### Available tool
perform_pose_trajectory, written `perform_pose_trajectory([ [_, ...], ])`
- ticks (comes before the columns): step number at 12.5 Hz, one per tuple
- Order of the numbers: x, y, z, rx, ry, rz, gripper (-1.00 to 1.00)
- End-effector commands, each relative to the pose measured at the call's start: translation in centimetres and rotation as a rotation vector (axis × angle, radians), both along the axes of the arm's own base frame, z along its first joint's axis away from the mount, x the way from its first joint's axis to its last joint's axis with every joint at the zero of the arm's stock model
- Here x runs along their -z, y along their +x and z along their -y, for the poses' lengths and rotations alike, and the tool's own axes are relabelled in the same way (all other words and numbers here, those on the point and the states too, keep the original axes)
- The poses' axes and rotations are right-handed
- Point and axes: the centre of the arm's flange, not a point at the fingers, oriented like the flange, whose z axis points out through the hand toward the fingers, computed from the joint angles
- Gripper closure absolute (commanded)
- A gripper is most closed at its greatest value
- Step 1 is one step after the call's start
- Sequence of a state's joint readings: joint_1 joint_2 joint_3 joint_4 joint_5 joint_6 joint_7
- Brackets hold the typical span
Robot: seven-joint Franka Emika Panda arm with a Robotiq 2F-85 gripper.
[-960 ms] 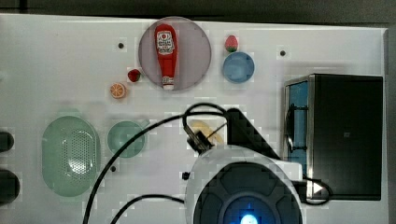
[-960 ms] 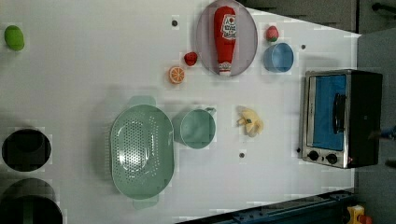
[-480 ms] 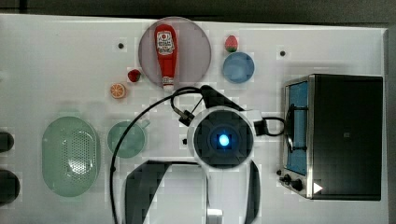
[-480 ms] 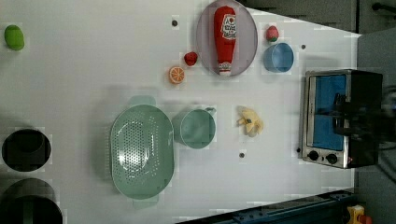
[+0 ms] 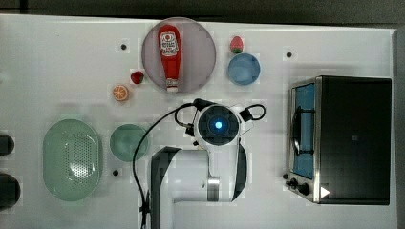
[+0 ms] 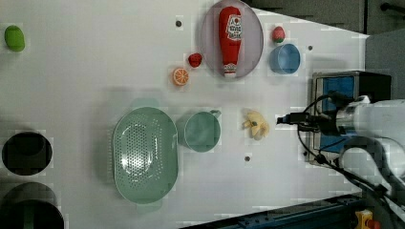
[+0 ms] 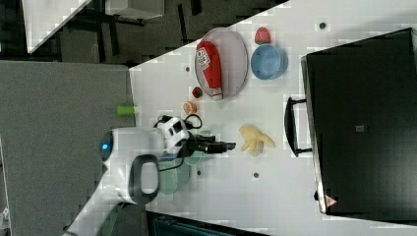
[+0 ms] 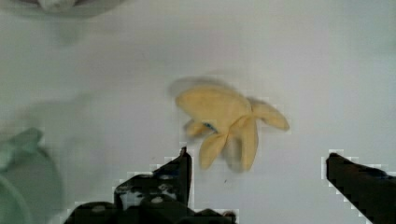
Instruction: Pick Banana and place it in mug.
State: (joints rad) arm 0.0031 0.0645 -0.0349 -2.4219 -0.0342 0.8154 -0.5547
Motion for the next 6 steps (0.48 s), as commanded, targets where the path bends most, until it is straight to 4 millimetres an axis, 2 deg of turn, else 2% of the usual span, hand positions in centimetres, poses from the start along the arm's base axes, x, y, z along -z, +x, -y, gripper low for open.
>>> perform_pose_trajectory([
  [1, 3.1, -0.5, 0.9, -0.154, 0.016, -0.029, -1.0],
  [6, 9.3, -0.7, 0.9, -0.161, 0.017, -0.019, -1.0],
])
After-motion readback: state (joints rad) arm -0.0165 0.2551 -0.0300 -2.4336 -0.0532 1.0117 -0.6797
